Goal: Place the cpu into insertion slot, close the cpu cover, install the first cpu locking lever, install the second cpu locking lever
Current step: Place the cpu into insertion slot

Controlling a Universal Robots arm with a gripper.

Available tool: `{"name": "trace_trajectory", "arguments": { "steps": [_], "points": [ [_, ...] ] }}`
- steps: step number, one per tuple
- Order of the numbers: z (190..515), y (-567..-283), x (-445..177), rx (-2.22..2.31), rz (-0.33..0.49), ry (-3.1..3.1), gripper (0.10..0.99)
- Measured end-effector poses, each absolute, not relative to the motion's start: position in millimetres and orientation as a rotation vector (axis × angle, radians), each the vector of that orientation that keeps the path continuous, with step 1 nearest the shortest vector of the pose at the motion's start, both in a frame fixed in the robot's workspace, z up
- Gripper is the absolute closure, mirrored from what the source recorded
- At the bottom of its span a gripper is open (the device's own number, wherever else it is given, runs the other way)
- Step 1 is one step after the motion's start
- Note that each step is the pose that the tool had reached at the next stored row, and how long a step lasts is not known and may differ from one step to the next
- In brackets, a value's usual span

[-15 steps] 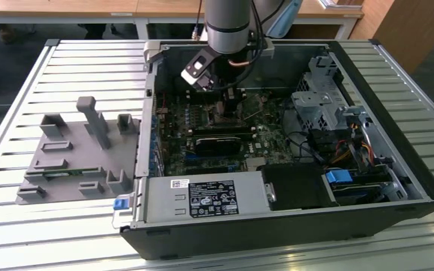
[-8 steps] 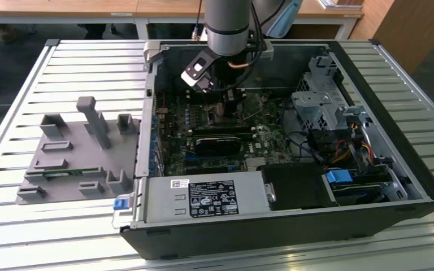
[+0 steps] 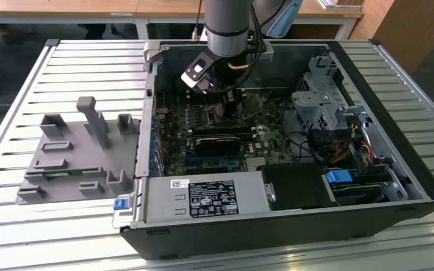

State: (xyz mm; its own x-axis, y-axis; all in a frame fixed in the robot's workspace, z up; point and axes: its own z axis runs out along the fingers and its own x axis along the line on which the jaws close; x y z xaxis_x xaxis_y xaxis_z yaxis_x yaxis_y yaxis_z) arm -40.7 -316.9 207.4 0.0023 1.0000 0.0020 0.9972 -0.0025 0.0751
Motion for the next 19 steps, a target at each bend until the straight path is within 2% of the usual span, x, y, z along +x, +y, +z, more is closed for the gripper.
{"name": "trace_trajectory", "arguments": {
  "steps": [19],
  "points": [
    [197.7, -316.9, -40.7, 2.188, 0.078, 2.183, 0.545]
  ]
}}
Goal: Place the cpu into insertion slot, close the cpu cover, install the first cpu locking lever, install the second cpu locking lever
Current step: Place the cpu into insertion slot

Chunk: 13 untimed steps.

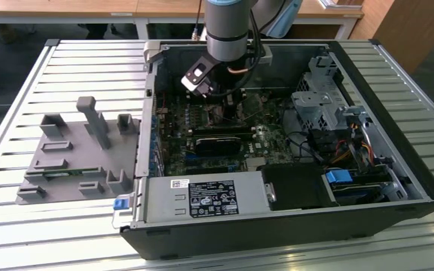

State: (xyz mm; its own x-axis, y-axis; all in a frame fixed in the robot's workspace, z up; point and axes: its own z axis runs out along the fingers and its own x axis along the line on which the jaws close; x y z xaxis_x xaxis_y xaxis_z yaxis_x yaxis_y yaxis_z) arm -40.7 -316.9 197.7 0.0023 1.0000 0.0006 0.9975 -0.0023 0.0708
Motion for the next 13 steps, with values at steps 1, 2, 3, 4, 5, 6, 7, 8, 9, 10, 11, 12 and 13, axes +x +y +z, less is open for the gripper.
{"name": "trace_trajectory", "arguments": {
  "steps": [1, 2, 3, 4, 5, 6, 7, 8, 9, 10, 11, 12, 13],
  "points": [
    [197.0, -316.9, -40.7, 2.188, 0.078, 2.183, 0.545],
    [196.6, -316.9, -40.7, 2.188, 0.078, 2.183, 0.545],
    [196.3, -317.0, -40.7, 2.189, 0.077, 2.182, 0.545],
    [196.0, -317.0, -40.7, 2.190, 0.077, 2.181, 0.545],
    [195.7, -317.0, -40.7, 2.190, 0.077, 2.181, 0.545],
    [195.3, -316.9, -40.7, 2.190, 0.077, 2.180, 0.545],
    [195.0, -316.9, -40.7, 2.189, 0.076, 2.180, 0.545],
    [194.7, -316.9, -40.9, 2.189, 0.076, 2.180, 0.545],
    [194.4, -317.0, -41.1, 2.189, 0.075, 2.180, 0.545],
    [194.3, -317.0, -41.3, 2.188, 0.075, 2.180, 0.545],
    [194.2, -317.0, -41.5, 2.188, 0.075, 2.181, 0.545],
    [194.0, -317.0, -41.5, 2.188, 0.075, 2.181, 0.545],
    [193.9, -317.0, -41.5, 2.188, 0.075, 2.181, 0.545]
  ]
}}
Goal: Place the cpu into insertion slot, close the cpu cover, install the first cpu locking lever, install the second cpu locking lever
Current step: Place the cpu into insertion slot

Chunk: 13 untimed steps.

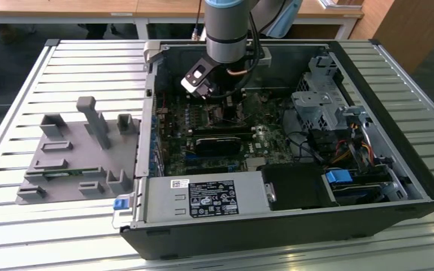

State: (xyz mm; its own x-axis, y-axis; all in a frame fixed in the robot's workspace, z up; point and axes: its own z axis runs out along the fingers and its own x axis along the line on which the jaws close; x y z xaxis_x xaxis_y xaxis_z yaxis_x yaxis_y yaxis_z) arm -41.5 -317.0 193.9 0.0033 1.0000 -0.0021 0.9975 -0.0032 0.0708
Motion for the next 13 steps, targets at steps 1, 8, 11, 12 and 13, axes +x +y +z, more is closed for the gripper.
{"name": "trace_trajectory", "arguments": {
  "steps": [1, 8, 11, 12, 13],
  "points": [
    [193.8, -317.0, -41.7, 2.188, 0.075, 2.181, 0.545],
    [192.6, -316.9, -43.3, 2.188, 0.075, 2.181, 0.545],
    [191.9, -316.9, -43.4, 2.188, 0.074, 2.181, 0.545],
    [191.8, -317.0, -43.4, 2.188, 0.074, 2.180, 0.545],
    [191.8, -317.0, -43.4, 2.188, 0.073, 2.180, 0.545]
  ]
}}
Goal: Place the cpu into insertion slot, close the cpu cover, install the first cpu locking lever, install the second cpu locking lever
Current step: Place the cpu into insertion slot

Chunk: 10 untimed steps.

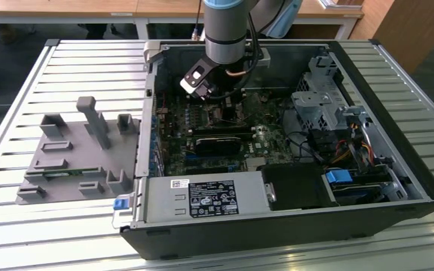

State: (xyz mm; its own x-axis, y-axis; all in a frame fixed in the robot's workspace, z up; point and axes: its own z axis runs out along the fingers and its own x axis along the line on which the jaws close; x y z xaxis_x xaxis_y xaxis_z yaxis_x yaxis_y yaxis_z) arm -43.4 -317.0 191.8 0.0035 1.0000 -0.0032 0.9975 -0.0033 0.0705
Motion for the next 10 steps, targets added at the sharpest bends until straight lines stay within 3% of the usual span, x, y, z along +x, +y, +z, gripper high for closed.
{"name": "trace_trajectory", "arguments": {
  "steps": [7, 8, 10],
  "points": [
    [191.6, -316.9, -43.3, 2.187, 0.074, 2.180, 0.533],
    [191.6, -316.9, -43.2, 2.187, 0.074, 2.180, 0.471],
    [191.7, -316.9, -42.9, 2.187, 0.073, 2.180, 0.471]
  ]
}}
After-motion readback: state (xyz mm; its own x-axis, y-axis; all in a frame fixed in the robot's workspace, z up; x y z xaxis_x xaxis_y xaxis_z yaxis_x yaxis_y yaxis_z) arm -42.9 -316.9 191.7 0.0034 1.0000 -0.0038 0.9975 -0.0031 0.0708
